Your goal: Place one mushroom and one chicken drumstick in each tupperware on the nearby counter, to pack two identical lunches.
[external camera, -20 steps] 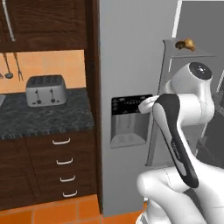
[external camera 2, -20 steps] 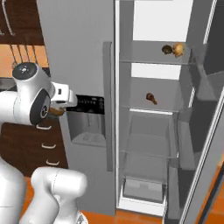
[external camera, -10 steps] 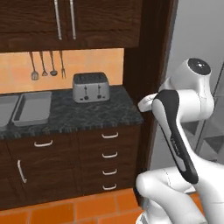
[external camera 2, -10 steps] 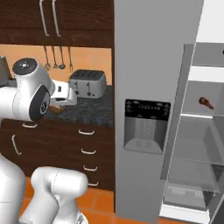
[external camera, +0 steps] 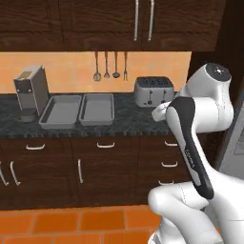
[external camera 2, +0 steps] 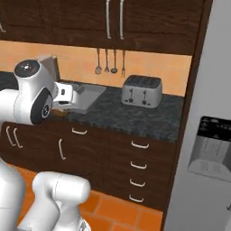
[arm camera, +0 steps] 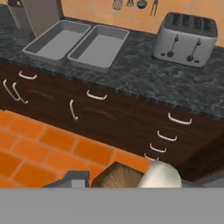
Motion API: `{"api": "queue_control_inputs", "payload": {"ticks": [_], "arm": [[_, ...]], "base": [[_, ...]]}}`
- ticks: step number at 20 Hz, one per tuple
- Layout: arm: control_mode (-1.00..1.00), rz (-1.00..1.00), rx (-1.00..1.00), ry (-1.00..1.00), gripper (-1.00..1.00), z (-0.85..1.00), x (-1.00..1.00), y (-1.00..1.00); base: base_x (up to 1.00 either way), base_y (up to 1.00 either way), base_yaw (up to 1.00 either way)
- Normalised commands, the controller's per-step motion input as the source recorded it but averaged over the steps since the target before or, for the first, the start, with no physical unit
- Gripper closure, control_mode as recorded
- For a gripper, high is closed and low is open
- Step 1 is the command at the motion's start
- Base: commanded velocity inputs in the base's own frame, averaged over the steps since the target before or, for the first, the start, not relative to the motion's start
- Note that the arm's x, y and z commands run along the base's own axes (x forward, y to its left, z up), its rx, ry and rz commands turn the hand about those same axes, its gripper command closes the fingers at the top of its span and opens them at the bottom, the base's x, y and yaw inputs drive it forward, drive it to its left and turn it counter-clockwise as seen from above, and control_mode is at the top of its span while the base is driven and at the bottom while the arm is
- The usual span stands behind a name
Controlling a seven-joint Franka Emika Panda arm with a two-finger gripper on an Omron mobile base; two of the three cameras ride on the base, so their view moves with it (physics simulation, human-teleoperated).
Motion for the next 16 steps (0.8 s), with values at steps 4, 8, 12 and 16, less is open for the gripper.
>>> {"api": "queue_control_inputs", "payload": {"ticks": [4,8,12,16], "arm": [[1.00,0.00,0.00,0.00,1.00,0.00,0.00,0.00],[1.00,0.00,0.00,0.00,1.00,0.00,0.00,0.00],[1.00,0.00,0.00,0.00,1.00,0.00,0.00,0.00],[1.00,0.00,0.00,0.00,1.00,0.00,0.00,0.00]], "base": [[-0.21,0.35,0.57],[-0.24,0.28,0.64],[-0.36,0.18,0.75],[-0.23,0.05,0.66]]}}
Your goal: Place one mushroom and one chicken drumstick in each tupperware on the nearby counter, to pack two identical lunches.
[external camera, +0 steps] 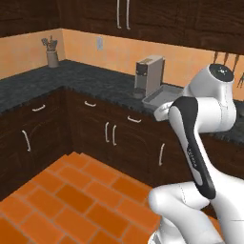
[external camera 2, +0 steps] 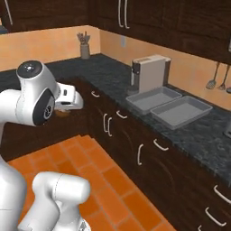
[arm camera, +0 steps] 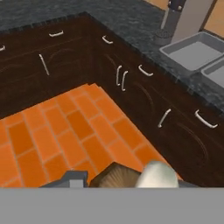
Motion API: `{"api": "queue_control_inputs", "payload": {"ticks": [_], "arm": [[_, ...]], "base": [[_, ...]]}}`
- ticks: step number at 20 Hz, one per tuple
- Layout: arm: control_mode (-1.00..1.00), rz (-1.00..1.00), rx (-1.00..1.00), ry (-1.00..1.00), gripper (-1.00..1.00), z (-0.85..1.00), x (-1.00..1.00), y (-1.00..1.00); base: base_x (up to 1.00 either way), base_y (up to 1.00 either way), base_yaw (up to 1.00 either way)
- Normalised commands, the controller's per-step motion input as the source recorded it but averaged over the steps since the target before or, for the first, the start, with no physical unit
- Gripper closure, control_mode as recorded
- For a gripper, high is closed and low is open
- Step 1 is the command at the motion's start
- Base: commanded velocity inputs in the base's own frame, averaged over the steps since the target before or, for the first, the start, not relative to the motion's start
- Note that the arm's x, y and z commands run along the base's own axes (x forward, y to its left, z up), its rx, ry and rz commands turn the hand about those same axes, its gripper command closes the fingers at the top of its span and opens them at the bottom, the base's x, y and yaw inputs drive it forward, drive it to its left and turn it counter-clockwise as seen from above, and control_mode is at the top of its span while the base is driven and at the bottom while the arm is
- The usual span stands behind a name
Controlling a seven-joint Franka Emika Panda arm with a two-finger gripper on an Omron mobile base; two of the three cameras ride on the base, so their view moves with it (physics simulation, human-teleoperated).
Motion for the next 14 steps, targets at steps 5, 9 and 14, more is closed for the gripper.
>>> {"api": "queue_control_inputs", "payload": {"ticks": [5,9,14], "arm": [[1.00,0.00,0.00,0.00,1.00,0.00,0.00,0.00],[1.00,0.00,0.00,0.00,1.00,0.00,0.00,0.00],[1.00,0.00,0.00,0.00,1.00,0.00,0.00,0.00]], "base": [[0.75,-0.46,0.22],[1.00,-0.46,0.03],[0.89,-0.07,-0.08]]}}
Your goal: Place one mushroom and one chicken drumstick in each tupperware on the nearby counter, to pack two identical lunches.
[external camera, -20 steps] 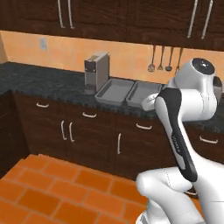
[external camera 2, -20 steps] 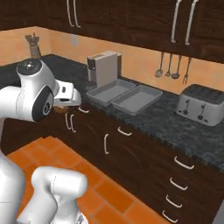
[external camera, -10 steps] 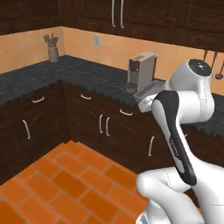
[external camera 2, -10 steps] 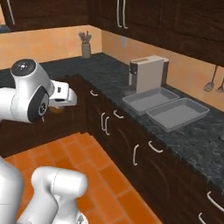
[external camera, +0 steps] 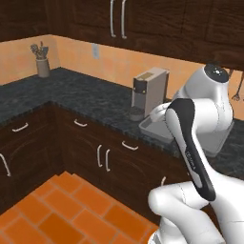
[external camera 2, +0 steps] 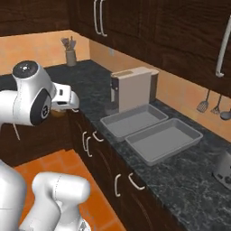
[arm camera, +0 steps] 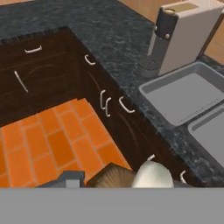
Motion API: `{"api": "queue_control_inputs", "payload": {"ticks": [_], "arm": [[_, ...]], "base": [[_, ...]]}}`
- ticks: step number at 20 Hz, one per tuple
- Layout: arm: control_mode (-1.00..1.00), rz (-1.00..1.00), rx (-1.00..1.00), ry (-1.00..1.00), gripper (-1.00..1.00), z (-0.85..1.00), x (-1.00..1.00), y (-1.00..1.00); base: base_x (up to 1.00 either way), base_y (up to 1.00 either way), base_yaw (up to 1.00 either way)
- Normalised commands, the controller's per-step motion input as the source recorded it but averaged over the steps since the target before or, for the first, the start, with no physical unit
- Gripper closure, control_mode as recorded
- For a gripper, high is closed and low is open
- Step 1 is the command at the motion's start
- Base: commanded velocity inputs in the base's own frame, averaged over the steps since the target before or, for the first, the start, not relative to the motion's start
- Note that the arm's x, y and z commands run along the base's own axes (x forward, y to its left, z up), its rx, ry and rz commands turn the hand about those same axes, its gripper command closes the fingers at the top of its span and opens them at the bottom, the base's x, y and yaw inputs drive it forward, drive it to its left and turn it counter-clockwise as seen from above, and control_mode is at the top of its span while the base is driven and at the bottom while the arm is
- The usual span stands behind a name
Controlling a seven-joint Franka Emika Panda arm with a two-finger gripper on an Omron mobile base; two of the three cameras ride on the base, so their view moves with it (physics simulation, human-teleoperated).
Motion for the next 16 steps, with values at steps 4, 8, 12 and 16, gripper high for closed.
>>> {"api": "queue_control_inputs", "payload": {"ticks": [4,8,12,16], "arm": [[1.00,0.00,0.00,0.00,1.00,0.00,0.00,0.00],[1.00,0.00,0.00,0.00,1.00,0.00,0.00,0.00],[-1.00,-0.06,-0.01,0.00,1.00,-0.43,0.08,-0.06],[-1.00,-0.09,-0.04,0.01,1.00,-0.72,0.71,-0.08]], "base": [[0.91,-0.08,-0.19],[0.41,-0.16,-0.11],[0.01,-0.02,-0.02],[0.00,0.00,0.00]]}}
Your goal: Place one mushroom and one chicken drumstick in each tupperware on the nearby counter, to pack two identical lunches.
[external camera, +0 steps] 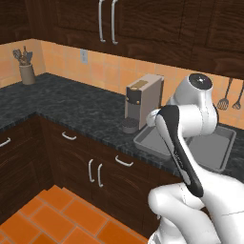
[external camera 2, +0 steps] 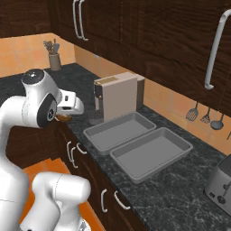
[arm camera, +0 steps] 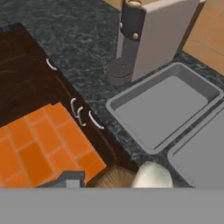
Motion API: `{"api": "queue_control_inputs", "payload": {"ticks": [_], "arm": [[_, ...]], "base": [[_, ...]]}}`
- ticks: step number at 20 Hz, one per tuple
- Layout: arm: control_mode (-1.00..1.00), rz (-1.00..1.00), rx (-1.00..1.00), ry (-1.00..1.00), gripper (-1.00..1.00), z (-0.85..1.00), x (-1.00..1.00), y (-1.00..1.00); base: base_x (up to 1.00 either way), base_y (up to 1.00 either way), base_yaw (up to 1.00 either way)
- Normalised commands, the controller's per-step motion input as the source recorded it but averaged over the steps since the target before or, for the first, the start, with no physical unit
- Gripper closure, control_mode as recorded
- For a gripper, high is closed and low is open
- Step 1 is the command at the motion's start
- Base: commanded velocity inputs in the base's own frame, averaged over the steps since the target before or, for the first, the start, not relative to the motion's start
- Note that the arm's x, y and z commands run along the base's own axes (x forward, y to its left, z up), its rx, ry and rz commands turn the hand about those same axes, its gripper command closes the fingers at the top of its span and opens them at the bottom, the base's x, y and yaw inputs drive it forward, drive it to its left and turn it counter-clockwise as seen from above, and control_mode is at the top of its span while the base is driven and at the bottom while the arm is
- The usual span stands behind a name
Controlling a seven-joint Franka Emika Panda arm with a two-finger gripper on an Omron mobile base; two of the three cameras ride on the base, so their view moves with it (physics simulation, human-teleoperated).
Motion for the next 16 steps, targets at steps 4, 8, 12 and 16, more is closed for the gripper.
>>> {"api": "queue_control_inputs", "payload": {"ticks": [4,8,12,16], "arm": [[-1.00,-0.04,0.00,0.00,1.00,-0.68,0.71,-0.37],[-1.00,-0.02,0.00,0.00,1.00,-0.56,0.70,-0.38],[-1.00,0.00,0.00,0.00,1.00,-0.46,0.64,-0.43],[-1.00,0.00,0.00,0.00,1.00,-0.35,0.48,-0.35]], "base": [[0.00,0.00,0.00],[0.00,0.00,0.00],[0.00,0.00,0.00],[0.00,0.00,0.00]]}}
